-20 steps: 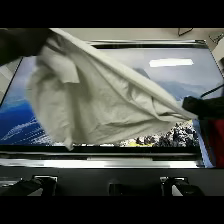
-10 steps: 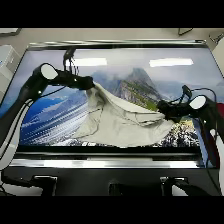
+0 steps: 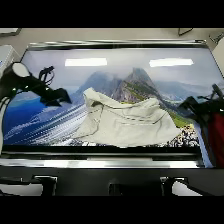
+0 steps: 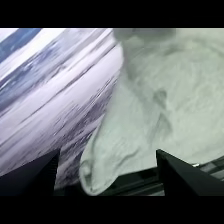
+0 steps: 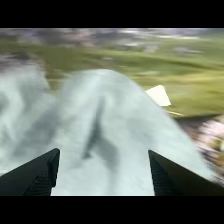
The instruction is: Fold the clothes and pants, and hang the long-sleeved shirts on hangers.
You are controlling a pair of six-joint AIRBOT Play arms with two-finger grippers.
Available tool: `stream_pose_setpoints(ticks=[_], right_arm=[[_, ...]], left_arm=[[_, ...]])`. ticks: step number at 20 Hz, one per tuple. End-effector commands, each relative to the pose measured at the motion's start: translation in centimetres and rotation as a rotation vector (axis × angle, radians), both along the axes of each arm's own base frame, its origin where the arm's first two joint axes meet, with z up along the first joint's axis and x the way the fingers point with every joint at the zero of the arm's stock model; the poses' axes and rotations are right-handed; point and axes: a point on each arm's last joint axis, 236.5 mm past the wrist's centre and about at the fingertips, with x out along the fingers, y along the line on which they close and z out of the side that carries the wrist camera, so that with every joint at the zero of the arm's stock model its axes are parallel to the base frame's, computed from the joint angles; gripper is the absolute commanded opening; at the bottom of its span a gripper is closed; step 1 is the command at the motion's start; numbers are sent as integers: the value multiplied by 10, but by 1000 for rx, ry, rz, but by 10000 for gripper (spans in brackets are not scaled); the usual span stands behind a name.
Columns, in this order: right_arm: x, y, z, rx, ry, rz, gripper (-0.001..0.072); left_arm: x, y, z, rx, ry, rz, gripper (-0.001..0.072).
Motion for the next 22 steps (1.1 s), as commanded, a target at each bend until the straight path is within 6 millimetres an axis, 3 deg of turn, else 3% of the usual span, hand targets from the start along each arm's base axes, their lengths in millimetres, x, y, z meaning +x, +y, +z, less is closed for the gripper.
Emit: stream_pose_setpoints(ticks=[1, 4, 7, 10, 12, 16, 18, 19, 22], right_arm=[[-73, -31, -20, 74, 185, 4, 657], [-105, -5, -52, 165, 275, 24, 658], [-118, 15, -64, 225, 304, 48, 693], [-121, 19, -62, 241, 316, 56, 692], [-121, 20, -62, 246, 316, 57, 692], [-121, 20, -62, 246, 316, 58, 692], [-120, 18, -66, 236, 307, 53, 691], [-119, 18, -70, 228, 300, 42, 686], [-116, 23, -84, 237, 273, 1, 684]], left_arm=[[-68, 42, -20, 30, 147, 21, 708], [-127, 15, -76, -55, 209, 44, 707], [-152, -17, -107, -181, 218, 77, 707], [-147, -34, -123, -188, 165, 93, 703], [-132, -44, -124, -190, 101, 109, 588], [-115, -53, -126, -180, 28, 130, 565], [-119, -58, -125, -182, 32, 111, 126], [-121, -61, -124, -187, 38, 102, 36], [-123, -62, -118, -194, 33, 87, 30]])
